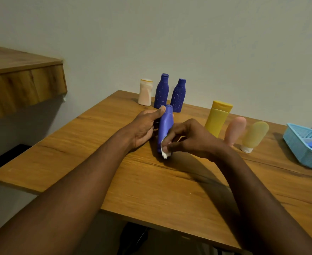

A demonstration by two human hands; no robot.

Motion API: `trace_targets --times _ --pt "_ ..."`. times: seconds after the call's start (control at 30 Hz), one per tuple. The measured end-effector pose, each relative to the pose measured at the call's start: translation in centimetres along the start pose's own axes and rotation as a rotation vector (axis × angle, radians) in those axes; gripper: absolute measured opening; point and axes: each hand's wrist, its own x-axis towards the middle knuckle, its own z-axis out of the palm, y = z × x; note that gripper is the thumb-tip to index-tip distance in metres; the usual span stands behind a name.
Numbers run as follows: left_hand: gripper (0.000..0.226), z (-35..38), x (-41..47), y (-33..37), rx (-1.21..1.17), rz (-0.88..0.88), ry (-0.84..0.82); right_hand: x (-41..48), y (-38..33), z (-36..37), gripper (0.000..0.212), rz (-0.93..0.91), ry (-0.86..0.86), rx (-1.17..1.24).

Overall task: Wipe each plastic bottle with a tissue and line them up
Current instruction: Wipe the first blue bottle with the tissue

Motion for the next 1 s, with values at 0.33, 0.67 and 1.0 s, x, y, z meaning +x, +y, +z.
trace_targets --times 0.33,0.67,1.0 --pt "0.024 -0.2 0.1 -0.2 0.016 -0.009 -0.010 -1.2 0.8 -1.9 0.012 0.080 0.075 0.102" --pt "0.024 -0.5 0.7 -0.4 -0.034 -0.004 0.013 -0.7 0.5 -0.9 0.014 0.108 -0.067 0.031" --pt "0.024 -0.3 0.4 -0.4 -0.012 -0.006 0.018 -0.3 1.1 -1.0 0.014 0.050 0.176 -0.009"
